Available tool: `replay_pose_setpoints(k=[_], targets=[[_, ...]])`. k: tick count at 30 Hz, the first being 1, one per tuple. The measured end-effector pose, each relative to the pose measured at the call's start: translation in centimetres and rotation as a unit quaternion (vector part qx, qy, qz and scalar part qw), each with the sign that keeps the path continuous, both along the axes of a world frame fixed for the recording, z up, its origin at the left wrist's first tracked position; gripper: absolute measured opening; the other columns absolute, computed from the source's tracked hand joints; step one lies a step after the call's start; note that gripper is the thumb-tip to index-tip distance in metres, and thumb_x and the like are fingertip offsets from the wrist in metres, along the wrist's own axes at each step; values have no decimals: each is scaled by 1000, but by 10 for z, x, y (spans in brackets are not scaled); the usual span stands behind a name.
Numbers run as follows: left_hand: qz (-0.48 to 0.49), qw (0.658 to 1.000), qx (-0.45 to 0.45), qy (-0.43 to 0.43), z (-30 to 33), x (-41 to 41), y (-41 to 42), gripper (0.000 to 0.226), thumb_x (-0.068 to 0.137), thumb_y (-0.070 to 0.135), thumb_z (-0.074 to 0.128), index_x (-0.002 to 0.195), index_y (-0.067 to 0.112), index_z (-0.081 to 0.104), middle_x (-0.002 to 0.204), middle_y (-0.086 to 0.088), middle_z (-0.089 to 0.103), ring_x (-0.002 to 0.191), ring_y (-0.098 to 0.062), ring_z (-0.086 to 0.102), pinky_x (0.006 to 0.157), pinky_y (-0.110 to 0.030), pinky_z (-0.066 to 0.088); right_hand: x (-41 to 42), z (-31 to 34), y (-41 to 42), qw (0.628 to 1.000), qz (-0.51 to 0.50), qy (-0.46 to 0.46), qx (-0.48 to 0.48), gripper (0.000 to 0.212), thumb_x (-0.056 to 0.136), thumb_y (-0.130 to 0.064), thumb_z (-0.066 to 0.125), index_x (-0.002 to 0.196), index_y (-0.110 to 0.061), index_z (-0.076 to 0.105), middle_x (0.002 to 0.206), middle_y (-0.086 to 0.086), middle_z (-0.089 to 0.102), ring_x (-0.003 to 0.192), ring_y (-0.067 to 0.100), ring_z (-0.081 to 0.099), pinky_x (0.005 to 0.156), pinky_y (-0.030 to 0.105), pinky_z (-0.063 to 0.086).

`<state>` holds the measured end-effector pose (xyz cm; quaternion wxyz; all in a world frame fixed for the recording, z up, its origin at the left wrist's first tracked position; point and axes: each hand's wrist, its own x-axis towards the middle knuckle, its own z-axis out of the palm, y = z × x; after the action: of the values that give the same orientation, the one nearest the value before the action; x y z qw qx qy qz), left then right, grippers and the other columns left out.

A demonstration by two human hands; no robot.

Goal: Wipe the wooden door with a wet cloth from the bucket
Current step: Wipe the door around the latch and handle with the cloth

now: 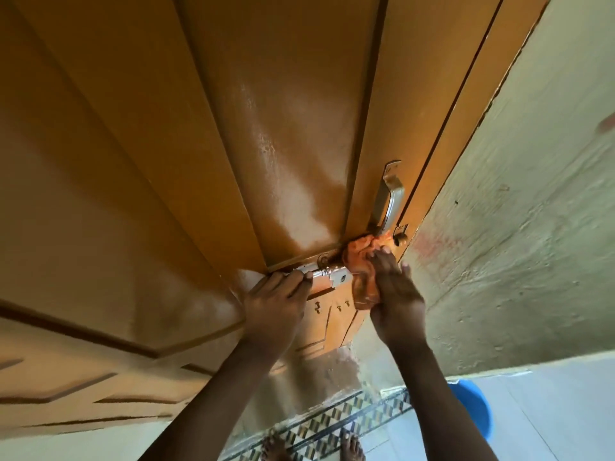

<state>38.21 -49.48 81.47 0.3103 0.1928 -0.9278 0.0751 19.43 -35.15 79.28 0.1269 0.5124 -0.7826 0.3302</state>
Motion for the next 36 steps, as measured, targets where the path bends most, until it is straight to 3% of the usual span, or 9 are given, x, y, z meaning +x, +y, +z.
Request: replay_pose_setpoints(k=[3,7,14,19,22,25,29,33,36], targets=[[12,1000,16,-4,-4,0,1,31,88,13,58,108,13,82,107,-3,77,86,-24,70,68,-35,60,16,0,-7,996,-56,-68,-16,57,92,-18,45,148,-5,39,149,23,49,137,41,49,100,61,51],[31,998,46,9,-2,-3,7,20,80,7,83,97,16,82,98,-1,75,80,-23,66,64,-33,55,60,-8,-20,995,56,-85,-17,64,90,-13,48,152,-9,35,160,15,36,151,34,28,97,52,56],[53,996,64,21,-5,-4,15,35,76,3,82,109,14,82,106,-2,77,92,-24,69,69,-35,61,25,5,-6,990,-56,-128,-5,67,91,-10,51,153,-19,29,157,16,40,131,47,53,83,60,59],[72,989,122,40,4,-7,20,31,70,-1,85,96,16,81,97,-1,72,87,-25,65,64,-34,57,47,14,-6,989,77,-127,-11,56,95,-22,41,151,-18,40,151,14,49,108,39,69,75,30,60],[80,983,153,59,8,-5,19,35,71,-7,86,99,15,83,96,-2,71,87,-27,66,61,-34,58,48,40,-2,922,20,-369,-117,36,99,-16,52,129,-27,67,91,1,79,72,7,68,67,21,55],[106,979,155,77,7,0,20,33,76,-8,85,103,11,84,99,-3,73,88,-27,68,60,-36,60,52,58,-4,827,-44,-527,-194,22,96,-10,62,112,-16,75,88,-3,78,86,13,73,82,41,62],[125,975,146,107,-1,7,19,11,92,10,76,101,10,83,95,-5,73,86,-27,66,61,-35,57,72,62,-12,922,45,-354,-148,38,92,-23,51,125,-22,68,87,0,75,75,15,68,60,31,51],[126,974,157,105,-12,16,12,12,85,17,86,95,11,82,92,-6,76,81,-26,68,57,-35,59,82,33,-32,986,152,-71,25,64,87,-27,47,147,-5,48,150,16,52,141,31,46,88,37,59],[113,974,158,119,-13,22,5,24,93,31,65,88,14,82,87,-2,77,77,-22,71,56,-36,60,69,23,-27,977,205,40,30,55,96,-24,37,144,-1,52,152,16,49,147,30,36,99,45,56]])
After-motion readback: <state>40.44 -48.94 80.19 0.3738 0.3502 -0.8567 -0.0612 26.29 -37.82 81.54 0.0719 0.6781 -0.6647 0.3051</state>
